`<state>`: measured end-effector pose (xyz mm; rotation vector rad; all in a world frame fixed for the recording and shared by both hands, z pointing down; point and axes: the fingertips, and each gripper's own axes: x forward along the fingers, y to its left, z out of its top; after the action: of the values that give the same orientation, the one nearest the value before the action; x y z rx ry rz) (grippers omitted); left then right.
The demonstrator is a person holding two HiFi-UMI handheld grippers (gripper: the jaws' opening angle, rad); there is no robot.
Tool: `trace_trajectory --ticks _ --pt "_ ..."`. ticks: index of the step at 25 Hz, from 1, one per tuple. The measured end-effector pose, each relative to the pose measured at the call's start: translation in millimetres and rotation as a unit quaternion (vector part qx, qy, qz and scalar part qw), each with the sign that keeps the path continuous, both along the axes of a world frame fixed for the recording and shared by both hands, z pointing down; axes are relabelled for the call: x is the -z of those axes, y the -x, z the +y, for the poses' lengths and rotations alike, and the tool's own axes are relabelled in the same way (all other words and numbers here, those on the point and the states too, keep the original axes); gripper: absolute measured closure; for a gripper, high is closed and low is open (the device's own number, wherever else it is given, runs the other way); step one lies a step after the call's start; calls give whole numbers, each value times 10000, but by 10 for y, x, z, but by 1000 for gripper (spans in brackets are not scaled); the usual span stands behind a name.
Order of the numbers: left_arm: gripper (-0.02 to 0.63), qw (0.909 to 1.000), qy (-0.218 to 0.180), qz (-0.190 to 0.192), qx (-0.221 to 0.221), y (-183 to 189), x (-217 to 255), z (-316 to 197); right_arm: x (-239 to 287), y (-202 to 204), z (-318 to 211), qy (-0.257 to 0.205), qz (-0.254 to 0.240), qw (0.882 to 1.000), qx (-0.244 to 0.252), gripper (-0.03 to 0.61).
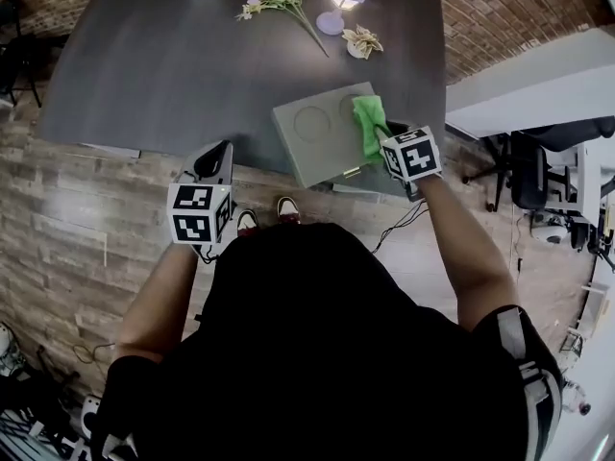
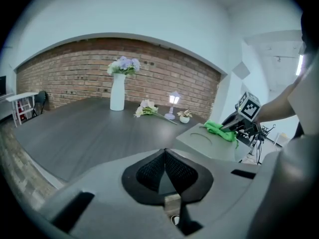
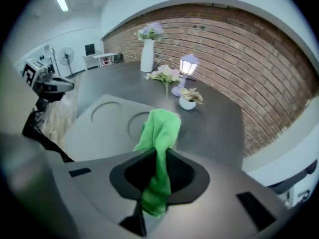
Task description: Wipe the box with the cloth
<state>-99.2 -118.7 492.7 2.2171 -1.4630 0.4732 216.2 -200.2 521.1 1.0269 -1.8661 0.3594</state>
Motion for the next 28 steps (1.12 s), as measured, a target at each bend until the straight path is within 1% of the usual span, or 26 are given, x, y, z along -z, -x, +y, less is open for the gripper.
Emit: trace_trajectory --ticks 3,4,6,9,12,14,17,20,22,23,24,25,26,27,28 --pt "606 9998 -35 19 -186 -164 25 -44 94 -697 -132 -252 688 9953 -634 518" --pt "606 9997 -44 25 -241 -207 30 -55 153 -870 -158 -354 865 9927 -762 518" --pt "606 9995 -41 42 -316 -266 25 -70 291 -1089 -186 -542 1031 9892 -891 518" --pt "606 9993 -8 67 -369 -313 11 -79 471 -1140 -202 -728 1083 9878 -852 518" --pt "606 9990 -13 86 -429 -357 30 -42 499 -953 -137 -750 1122 9891 -584 518" --pt "606 9990 -23 80 -449 -345 39 1 435 -717 -73 -700 1072 9911 -356 518" --pt "606 9993 2 28 -371 -233 7 74 237 -224 7 -516 1005 9936 90 518" --pt "606 9998 61 -9 -210 -59 -25 184 38 472 164 -364 1130 9891 872 518" --pt "606 9999 83 -14 -87 71 -36 265 -7 1100 442 -208 970 9830 1545 518" --pt "606 10000 96 -18 -20 141 -45 306 10 1469 672 -47 729 9777 1971 518" --pt "606 9999 111 -20 55 213 -55 351 39 1843 964 197 393 9691 2427 520" --pt "606 9998 127 -17 138 288 -68 400 69 2192 1289 489 8 9565 2875 518" --pt "606 9996 144 -13 225 367 -82 452 120 2503 1598 747 -394 9411 3273 520" --pt "606 9994 163 -15 307 451 -97 503 204 2770 1846 907 -778 9259 3584 518" --pt "606 9991 190 -18 385 540 -115 546 291 2976 2004 980 -1101 9140 3779 518"
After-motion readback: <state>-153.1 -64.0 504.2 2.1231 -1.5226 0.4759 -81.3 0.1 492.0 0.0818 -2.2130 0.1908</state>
